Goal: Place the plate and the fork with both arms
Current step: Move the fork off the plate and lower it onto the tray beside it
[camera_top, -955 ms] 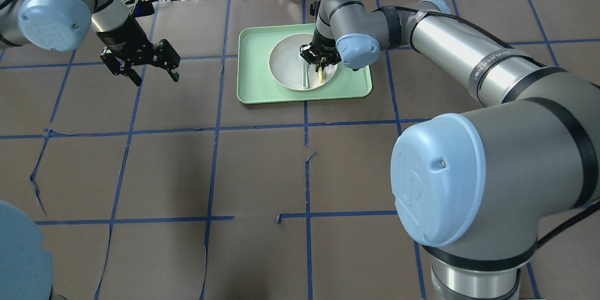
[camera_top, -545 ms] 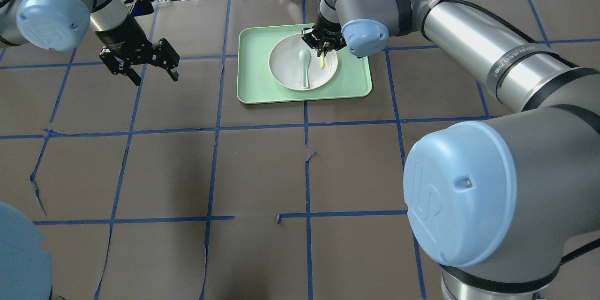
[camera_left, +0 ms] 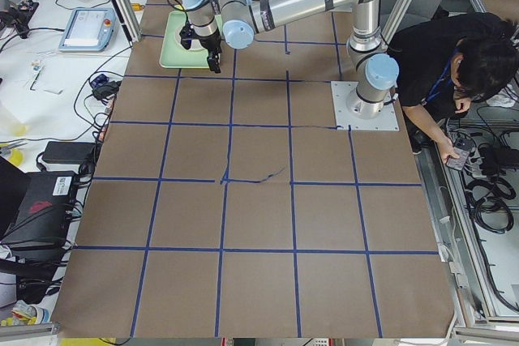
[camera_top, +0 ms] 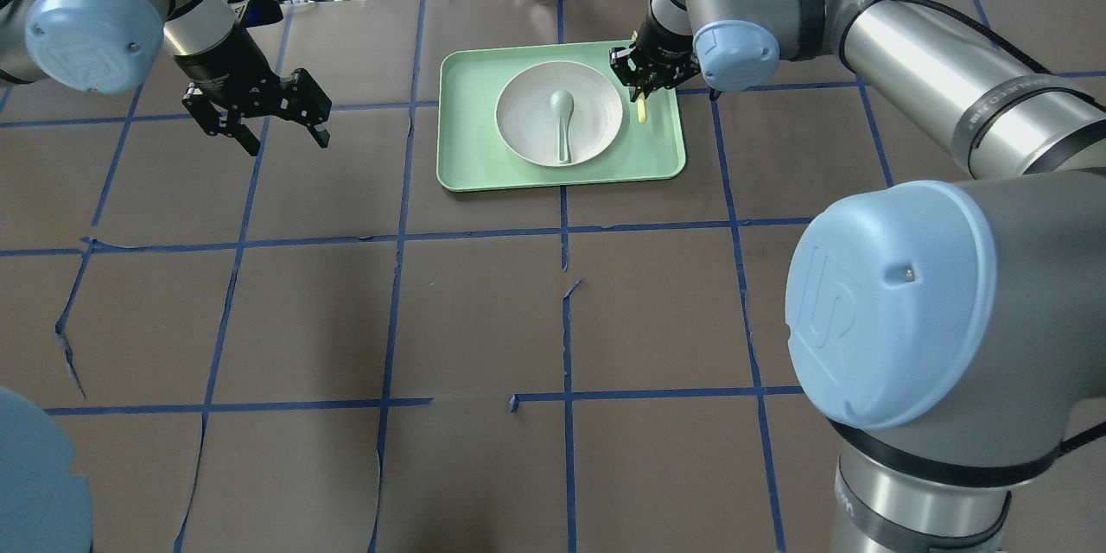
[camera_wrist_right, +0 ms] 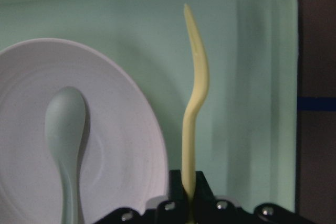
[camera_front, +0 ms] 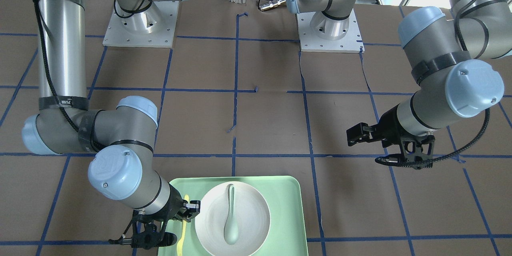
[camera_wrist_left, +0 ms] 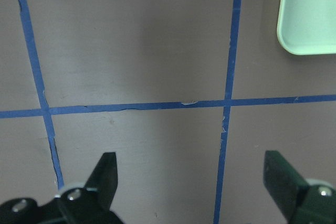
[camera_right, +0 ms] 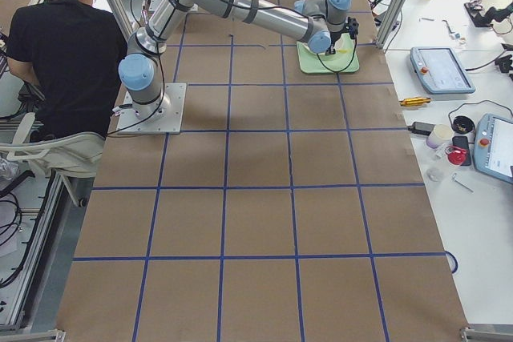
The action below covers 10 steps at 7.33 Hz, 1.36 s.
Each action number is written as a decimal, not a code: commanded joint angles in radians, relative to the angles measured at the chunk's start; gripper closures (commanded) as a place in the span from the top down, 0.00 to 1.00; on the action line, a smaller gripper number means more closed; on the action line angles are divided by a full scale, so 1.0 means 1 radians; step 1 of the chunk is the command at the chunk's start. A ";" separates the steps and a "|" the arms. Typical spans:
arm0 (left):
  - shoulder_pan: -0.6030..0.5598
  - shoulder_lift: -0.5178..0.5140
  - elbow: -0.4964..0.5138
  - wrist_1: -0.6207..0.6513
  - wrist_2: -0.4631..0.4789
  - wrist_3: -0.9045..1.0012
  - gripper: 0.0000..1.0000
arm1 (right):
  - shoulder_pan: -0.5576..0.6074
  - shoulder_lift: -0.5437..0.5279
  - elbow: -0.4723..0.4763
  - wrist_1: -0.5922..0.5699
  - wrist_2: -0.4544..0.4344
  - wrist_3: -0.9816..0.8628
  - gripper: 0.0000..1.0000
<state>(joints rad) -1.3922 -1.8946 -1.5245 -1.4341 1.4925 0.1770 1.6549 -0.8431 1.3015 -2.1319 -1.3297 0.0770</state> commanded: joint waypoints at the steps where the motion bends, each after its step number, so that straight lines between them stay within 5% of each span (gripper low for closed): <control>1: -0.001 0.005 -0.002 0.000 -0.001 -0.001 1.00 | -0.003 0.024 0.005 0.000 0.041 -0.014 0.07; 3: -0.001 0.002 -0.002 0.000 0.000 -0.001 1.00 | -0.006 0.027 0.007 0.001 -0.040 -0.061 0.19; 4: -0.001 0.002 -0.002 0.000 0.000 -0.001 1.00 | -0.007 0.027 0.008 0.001 -0.043 -0.081 0.74; 5: -0.001 0.002 -0.002 0.000 0.000 -0.001 1.00 | -0.007 0.024 0.007 0.001 -0.043 -0.079 0.96; 8: 0.002 0.002 0.003 0.001 0.003 -0.001 1.00 | -0.007 -0.008 0.022 0.006 -0.112 -0.063 1.00; 10: -0.014 0.018 0.017 0.000 -0.003 -0.014 1.00 | -0.010 -0.133 0.024 0.230 -0.245 -0.068 1.00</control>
<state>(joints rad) -1.3951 -1.8873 -1.5137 -1.4338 1.4913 0.1721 1.6459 -0.8977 1.3230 -2.0405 -1.4896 0.0100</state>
